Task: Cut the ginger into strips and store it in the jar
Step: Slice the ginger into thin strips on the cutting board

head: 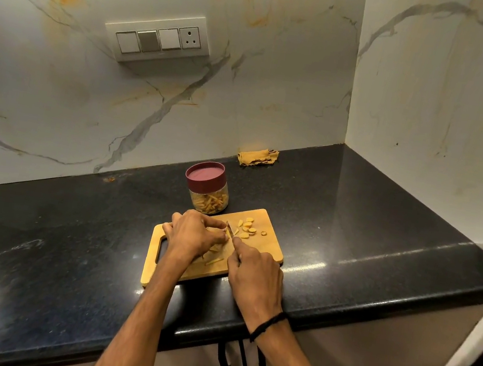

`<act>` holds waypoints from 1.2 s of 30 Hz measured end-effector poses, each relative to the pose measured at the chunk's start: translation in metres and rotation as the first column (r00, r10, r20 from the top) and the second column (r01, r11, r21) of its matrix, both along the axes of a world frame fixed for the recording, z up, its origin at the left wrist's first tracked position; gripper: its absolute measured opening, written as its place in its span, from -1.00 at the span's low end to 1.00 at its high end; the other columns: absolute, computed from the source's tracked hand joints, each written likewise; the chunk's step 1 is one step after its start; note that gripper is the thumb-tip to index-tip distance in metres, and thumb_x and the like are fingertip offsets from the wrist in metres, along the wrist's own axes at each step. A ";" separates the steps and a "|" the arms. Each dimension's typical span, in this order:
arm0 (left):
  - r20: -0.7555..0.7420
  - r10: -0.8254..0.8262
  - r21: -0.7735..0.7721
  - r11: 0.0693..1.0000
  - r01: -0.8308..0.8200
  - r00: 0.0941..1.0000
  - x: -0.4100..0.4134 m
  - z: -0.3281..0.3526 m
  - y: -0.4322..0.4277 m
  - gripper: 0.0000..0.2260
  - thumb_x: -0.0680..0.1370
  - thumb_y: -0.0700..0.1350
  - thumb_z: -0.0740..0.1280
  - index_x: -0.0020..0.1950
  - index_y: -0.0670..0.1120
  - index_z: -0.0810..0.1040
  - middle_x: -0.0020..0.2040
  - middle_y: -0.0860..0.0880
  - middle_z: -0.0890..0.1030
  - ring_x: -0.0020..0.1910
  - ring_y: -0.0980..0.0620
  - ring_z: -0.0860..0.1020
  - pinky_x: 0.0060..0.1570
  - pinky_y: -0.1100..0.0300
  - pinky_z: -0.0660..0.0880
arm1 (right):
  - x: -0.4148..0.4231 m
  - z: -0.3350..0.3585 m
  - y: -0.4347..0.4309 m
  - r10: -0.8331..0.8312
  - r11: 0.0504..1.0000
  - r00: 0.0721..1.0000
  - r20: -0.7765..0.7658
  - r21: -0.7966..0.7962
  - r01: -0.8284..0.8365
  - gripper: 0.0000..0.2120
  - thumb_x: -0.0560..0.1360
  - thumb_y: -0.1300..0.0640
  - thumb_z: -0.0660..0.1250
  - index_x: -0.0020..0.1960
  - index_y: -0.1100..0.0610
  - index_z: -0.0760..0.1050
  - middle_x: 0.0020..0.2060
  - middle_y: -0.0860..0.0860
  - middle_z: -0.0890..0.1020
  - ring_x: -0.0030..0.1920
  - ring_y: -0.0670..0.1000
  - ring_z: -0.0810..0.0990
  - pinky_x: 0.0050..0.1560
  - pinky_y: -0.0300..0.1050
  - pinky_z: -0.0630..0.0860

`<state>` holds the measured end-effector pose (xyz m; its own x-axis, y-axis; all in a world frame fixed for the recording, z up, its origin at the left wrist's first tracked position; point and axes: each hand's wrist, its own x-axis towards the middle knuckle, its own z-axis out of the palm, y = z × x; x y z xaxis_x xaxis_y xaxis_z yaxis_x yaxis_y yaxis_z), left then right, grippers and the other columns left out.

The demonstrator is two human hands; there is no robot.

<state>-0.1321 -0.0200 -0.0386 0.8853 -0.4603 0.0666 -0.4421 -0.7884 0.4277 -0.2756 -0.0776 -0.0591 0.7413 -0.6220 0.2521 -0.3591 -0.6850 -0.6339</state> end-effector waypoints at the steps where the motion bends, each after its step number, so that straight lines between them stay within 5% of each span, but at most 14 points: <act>1: 0.001 -0.003 -0.002 1.000 0.003 1.000 0.000 0.000 0.000 -0.79 0.50 0.13 0.48 0.12 0.21 0.69 0.12 0.06 0.60 0.11 0.00 0.28 0.06 0.03 0.19 | 0.001 0.000 0.000 0.001 1.000 1.000 0.006 -0.001 -0.001 -0.61 0.66 -0.02 0.09 0.48 -0.09 0.30 -0.04 -0.02 0.65 -0.20 -0.10 0.44 -0.18 -0.21 0.40; 5: 0.006 -0.008 -0.001 1.000 0.008 1.000 0.000 0.001 0.000 -0.82 0.50 0.13 0.48 0.09 0.21 0.69 0.11 0.07 0.60 0.10 0.00 0.28 0.05 0.03 0.17 | 0.003 -0.001 0.001 0.003 1.000 1.000 0.012 -0.015 -0.003 -0.61 0.66 -0.02 0.10 0.48 -0.08 0.30 -0.04 -0.01 0.64 -0.10 -0.04 0.57 -0.11 -0.15 0.51; 24: -0.006 -0.010 0.015 1.000 0.010 1.000 0.003 -0.001 0.000 -0.84 0.50 0.12 0.47 0.06 0.19 0.71 0.08 0.10 0.62 0.12 -0.01 0.31 0.05 0.03 0.19 | 0.006 0.001 0.006 0.006 0.999 1.000 0.016 -0.048 -0.005 -0.62 0.67 -0.01 0.10 0.47 -0.05 0.31 -0.05 -0.01 0.64 -0.16 -0.07 0.55 -0.19 -0.21 0.46; 32: -0.047 -0.033 -0.002 0.999 0.033 0.998 0.004 -0.002 -0.001 -0.87 0.53 0.06 0.45 0.07 0.17 0.71 0.05 0.13 0.63 0.14 -0.02 0.33 0.03 0.03 0.17 | 0.011 0.009 0.012 0.001 0.994 0.996 -0.084 -0.106 -0.010 -0.71 0.67 0.07 0.08 0.35 0.04 0.41 -0.03 0.04 0.63 -0.03 0.03 0.62 -0.23 -0.16 0.34; 36: -0.040 -0.029 -0.008 1.000 0.029 0.999 0.005 -0.005 -0.001 -0.90 0.52 0.06 0.46 0.03 0.17 0.72 0.04 0.14 0.65 0.16 -0.03 0.36 0.03 0.01 0.21 | 0.008 0.013 0.019 -0.001 0.992 0.989 -0.150 -0.125 -0.018 -0.73 0.67 0.11 0.09 0.33 0.09 0.39 0.02 0.07 0.62 0.00 0.05 0.63 -0.18 -0.15 0.46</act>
